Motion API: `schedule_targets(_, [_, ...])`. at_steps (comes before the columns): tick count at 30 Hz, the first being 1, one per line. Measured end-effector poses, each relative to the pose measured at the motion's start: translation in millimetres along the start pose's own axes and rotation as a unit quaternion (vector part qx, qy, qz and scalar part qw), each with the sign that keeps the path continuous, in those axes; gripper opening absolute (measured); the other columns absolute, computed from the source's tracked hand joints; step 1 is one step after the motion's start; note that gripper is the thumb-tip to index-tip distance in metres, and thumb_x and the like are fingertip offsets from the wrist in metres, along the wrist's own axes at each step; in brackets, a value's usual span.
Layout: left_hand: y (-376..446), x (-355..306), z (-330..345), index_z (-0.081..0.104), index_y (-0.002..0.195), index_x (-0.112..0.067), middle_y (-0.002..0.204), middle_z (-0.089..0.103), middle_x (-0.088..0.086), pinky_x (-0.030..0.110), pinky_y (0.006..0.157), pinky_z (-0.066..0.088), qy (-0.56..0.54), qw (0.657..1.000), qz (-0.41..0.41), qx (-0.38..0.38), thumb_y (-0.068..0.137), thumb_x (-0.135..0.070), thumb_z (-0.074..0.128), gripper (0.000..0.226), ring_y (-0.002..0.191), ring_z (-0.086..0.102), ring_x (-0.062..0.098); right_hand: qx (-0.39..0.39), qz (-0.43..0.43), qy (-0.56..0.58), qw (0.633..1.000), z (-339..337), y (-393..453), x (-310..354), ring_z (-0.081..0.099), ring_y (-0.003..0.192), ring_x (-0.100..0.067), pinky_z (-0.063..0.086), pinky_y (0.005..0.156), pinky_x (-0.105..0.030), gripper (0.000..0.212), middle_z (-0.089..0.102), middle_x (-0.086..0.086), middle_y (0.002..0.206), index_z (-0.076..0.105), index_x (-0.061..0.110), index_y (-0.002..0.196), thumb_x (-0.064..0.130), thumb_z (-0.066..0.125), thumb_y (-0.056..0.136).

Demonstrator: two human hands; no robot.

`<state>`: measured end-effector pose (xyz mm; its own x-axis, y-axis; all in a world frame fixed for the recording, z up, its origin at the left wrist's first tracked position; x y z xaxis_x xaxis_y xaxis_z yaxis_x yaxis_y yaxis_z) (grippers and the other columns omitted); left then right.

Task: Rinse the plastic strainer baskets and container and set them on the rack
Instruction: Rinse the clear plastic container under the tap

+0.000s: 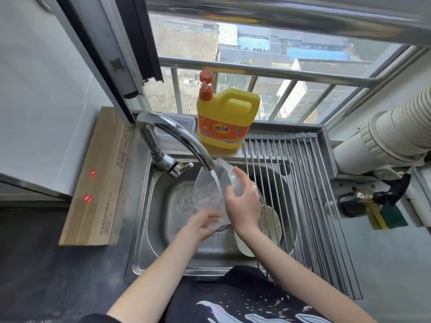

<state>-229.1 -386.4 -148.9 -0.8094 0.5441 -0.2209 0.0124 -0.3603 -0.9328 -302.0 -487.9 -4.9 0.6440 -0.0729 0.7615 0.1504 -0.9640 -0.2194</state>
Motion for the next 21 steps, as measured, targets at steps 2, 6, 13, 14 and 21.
schedule_targets(2, [-6,14,11,0.054,0.098,0.002,0.107,0.055,0.015,0.028,0.055,0.058,-0.028,0.999,-0.029,-0.003,0.090,0.008,0.052,0.009,0.086,0.068,0.025,0.011,-0.038,-0.046,0.998,6,-2,8,0.056,0.111,-0.019,0.050,0.083,-0.036,0.056,0.050,0.003,0.134,0.042,0.044,0.136,0.030,0.053,0.083])
schedule_targets(6, [-6,20,21,0.050,0.073,-0.011,0.049,0.059,-0.001,0.013,0.037,0.040,0.000,1.000,-0.002,0.017,0.101,-0.015,0.040,0.029,0.036,0.056,0.005,0.058,-0.081,-0.125,0.987,23,-15,14,0.052,0.119,-0.019,0.050,0.086,-0.038,0.066,0.039,0.006,0.143,0.031,0.048,0.141,0.045,0.053,0.079])
schedule_targets(13, [-46,-40,19,0.064,0.117,-0.005,0.114,0.062,0.003,0.010,0.108,0.019,-0.148,0.944,0.284,0.074,0.073,-0.021,0.072,0.047,0.117,0.046,0.008,0.090,-0.213,-0.171,0.958,54,-44,30,0.043,0.130,-0.022,0.041,0.102,-0.038,0.085,0.038,0.002,0.149,0.025,0.026,0.148,0.051,0.061,0.076])
schedule_targets(14, [-38,-36,12,0.053,0.128,-0.002,0.115,0.062,0.010,0.015,0.112,0.017,-0.225,0.938,0.255,0.067,0.065,-0.025,0.079,0.072,0.119,0.043,0.015,0.082,-0.213,-0.180,0.957,58,-44,30,0.043,0.130,-0.023,0.039,0.103,-0.037,0.086,0.039,0.001,0.149,0.025,0.026,0.149,0.051,0.062,0.075])
schedule_targets(21, [-39,-63,-42,0.063,0.105,-0.002,0.090,0.067,0.015,0.034,0.079,0.046,-0.140,0.976,0.159,0.056,0.099,-0.051,0.024,0.063,0.086,0.060,0.025,0.084,-0.212,-0.167,0.959,70,-35,18,0.039,0.132,-0.019,0.034,0.108,-0.039,0.086,0.044,0.000,0.144,0.025,0.023,0.148,0.058,0.052,0.075])
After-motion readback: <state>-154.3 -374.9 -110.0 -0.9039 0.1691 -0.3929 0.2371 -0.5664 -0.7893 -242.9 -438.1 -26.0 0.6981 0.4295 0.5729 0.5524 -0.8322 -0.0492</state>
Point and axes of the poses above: each hand's wrist, its own y-axis towards the middle knuckle, its own z-axis out of the palm, x = y × z, the point moved 9 cm from there along y, towards the middle knuckle
